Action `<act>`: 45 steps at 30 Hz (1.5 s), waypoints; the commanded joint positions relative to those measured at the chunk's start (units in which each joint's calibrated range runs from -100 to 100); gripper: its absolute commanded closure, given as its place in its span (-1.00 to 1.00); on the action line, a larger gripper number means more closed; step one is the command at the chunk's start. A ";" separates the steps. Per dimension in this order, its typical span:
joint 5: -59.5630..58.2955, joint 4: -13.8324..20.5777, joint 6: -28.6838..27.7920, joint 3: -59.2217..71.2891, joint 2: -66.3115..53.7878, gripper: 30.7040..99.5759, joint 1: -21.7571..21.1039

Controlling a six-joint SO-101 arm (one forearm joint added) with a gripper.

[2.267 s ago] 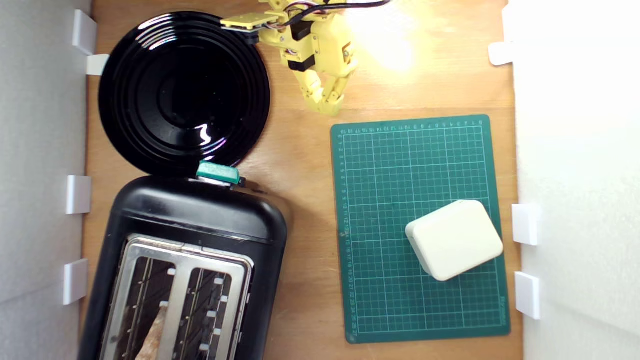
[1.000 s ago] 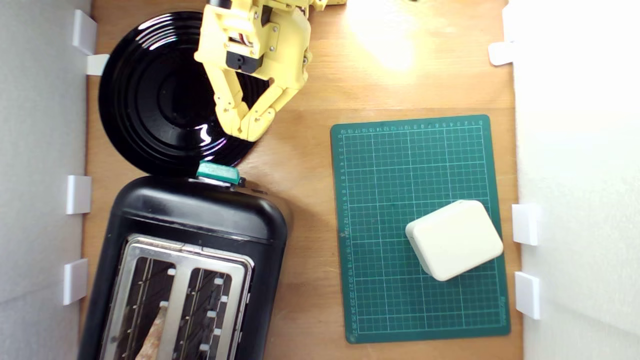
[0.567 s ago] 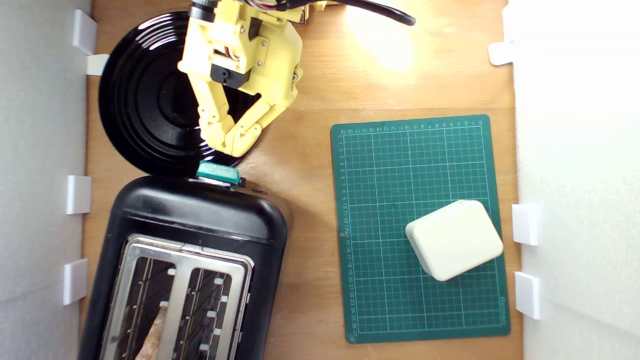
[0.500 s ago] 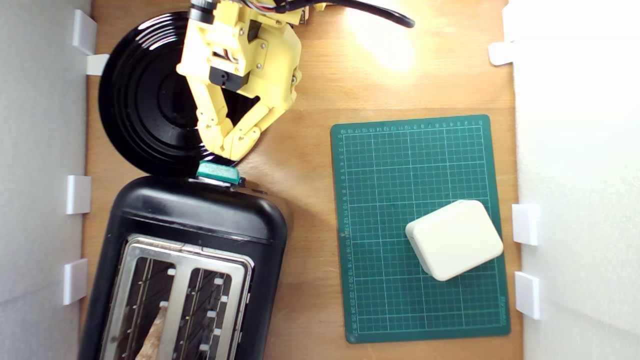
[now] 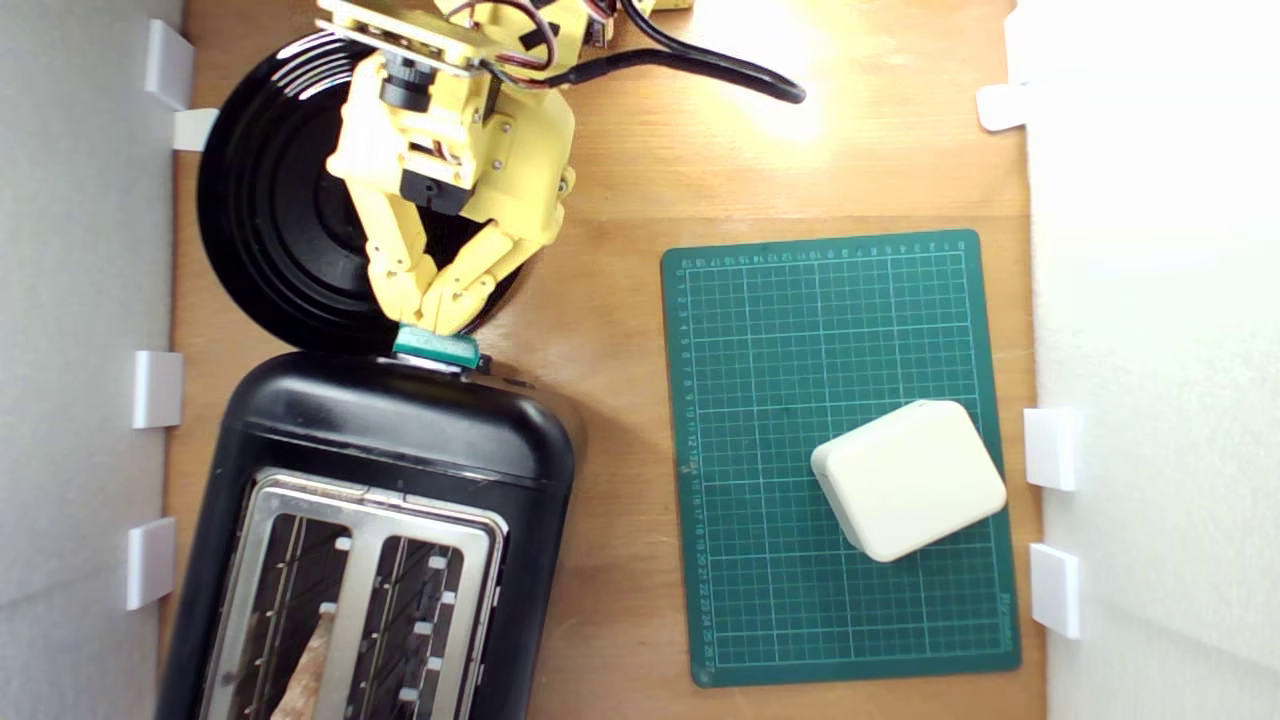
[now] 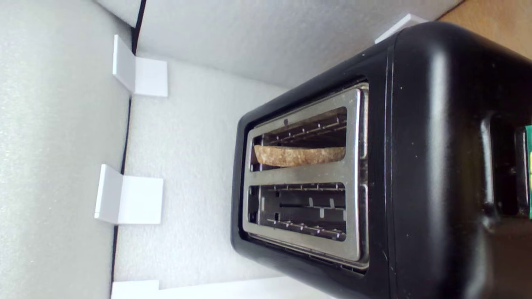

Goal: Start toaster

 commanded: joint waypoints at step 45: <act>-10.70 -2.98 0.06 5.73 11.24 0.98 1.42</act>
